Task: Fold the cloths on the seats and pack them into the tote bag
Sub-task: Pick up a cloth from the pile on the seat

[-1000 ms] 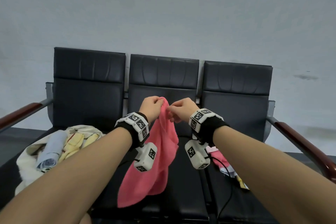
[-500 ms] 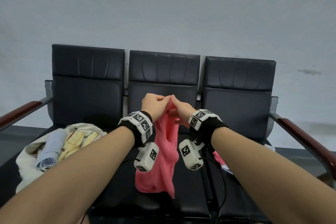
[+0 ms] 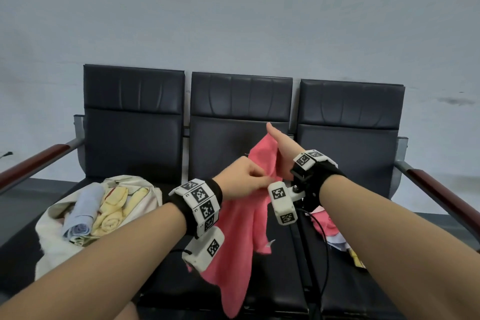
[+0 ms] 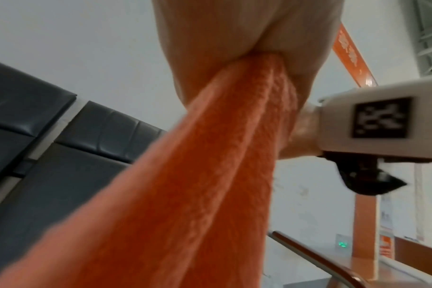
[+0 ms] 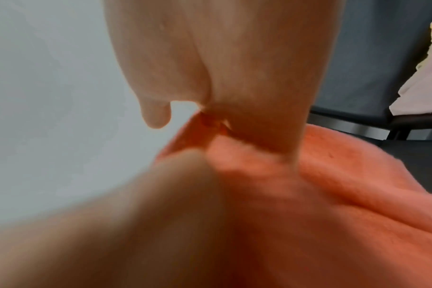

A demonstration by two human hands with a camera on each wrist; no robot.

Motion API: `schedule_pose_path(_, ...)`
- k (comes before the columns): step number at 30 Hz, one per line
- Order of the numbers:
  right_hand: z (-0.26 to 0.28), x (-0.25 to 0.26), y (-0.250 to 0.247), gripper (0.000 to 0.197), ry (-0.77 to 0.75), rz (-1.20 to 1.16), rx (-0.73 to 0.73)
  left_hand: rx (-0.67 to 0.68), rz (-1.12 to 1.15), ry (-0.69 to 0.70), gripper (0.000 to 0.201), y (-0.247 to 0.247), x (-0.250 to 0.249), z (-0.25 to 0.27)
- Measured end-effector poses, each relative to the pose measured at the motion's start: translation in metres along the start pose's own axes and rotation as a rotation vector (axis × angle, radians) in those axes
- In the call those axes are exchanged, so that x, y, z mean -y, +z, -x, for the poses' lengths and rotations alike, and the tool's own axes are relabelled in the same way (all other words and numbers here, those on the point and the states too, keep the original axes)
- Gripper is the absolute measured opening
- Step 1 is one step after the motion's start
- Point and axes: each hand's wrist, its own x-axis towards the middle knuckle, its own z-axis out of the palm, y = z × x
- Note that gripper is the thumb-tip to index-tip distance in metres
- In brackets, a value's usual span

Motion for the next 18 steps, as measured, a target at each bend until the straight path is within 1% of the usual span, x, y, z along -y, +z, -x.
schedule_pose_path(1,-0.001,0.0,0.001,0.087,-0.015,-0.012,-0.021,0.053,0.017,-0.022,0.056,0.002,-0.001,0.002)
schedule_pose_path(4,0.0,0.002,0.005,0.056,-0.133,-0.121,-0.078,0.18,0.145,-0.136,0.038,0.0,0.005,0.006)
schedule_pose_path(5,0.0,0.003,0.006,0.049,-0.167,-0.173,-0.075,0.19,0.192,-0.184,0.033,-0.001,0.011,0.007)
schedule_pose_path(6,0.003,0.005,0.006,0.047,-0.191,-0.213,-0.057,0.16,0.223,-0.232,0.028,0.0,0.019,0.008)
schedule_pose_path(7,0.005,0.006,0.005,0.046,-0.207,-0.248,-0.035,0.085,0.233,-0.274,0.026,0.001,0.029,0.008)
schedule_pose_path(10,0.017,0.012,0.002,0.046,-0.222,-0.284,0.006,-0.222,0.219,-0.412,0.03,0.005,0.064,0.004)
schedule_pose_path(12,0.026,0.018,0.0,0.046,-0.229,-0.288,0.049,-0.373,0.286,-0.532,0.029,0.007,0.087,0.001)
schedule_pose_path(13,0.031,0.02,0.0,0.044,-0.239,-0.276,0.081,-0.416,0.343,-0.581,0.026,0.009,0.096,-0.001)
schedule_pose_path(15,0.041,0.024,0.0,0.032,-0.298,-0.219,0.114,-0.467,0.438,-0.635,0.024,0.012,0.108,-0.006)
schedule_pose_path(16,0.045,0.026,0.001,0.032,-0.333,-0.185,0.103,-0.473,0.448,-0.632,0.026,0.014,0.111,-0.007)
schedule_pose_path(18,0.052,0.031,0.004,0.043,-0.387,-0.112,0.082,-0.438,0.407,-0.599,0.026,0.021,0.112,-0.005)
